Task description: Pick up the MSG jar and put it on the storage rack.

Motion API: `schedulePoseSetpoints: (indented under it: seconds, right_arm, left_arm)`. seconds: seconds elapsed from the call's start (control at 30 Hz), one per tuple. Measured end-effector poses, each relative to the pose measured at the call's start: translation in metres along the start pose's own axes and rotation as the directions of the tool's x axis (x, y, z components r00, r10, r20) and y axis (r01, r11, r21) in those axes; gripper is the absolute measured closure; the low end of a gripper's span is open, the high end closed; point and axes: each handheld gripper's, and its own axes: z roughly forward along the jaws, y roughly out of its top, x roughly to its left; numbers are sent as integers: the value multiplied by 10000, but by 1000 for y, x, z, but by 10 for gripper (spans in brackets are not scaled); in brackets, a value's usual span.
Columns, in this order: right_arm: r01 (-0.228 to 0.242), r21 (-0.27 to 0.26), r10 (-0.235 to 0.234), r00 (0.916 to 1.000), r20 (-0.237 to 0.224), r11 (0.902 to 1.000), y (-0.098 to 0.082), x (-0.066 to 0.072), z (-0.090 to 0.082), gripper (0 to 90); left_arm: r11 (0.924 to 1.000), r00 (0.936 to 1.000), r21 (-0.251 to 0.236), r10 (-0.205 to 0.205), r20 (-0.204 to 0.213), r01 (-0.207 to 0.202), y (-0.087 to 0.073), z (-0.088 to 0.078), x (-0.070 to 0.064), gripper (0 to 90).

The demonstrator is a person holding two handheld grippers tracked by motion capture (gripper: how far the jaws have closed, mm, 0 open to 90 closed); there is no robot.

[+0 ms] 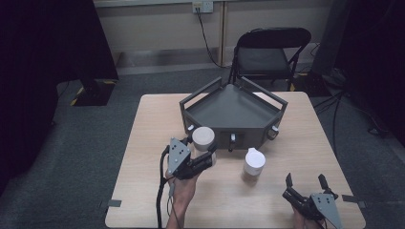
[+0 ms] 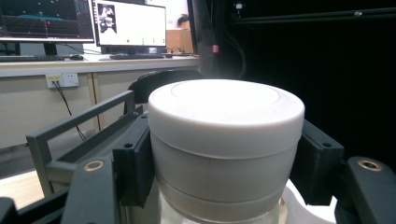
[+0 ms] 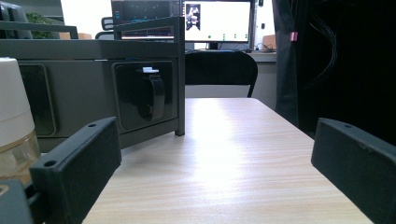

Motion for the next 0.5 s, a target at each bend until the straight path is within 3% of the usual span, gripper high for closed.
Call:
schedulePoseSetpoints:
  seconds: [0.3,0.4,0.5]
  right_arm:
    - [2,0,-2,10000,-12,10000,0,0,0,1]
    - [3,-3,-3,10000,-13,10000,0,0,0,1]
    - [1,-4,-1,10000,-15,10000,0,0,0,1]
  left_arm:
    - [9999,9998,-11,-159,142,159,23,24,15,342]
    - [9999,10000,103,-49,33,49,33,35,17,342]
    - [9998,9997,56,-193,-121,194,39,45,19,342]
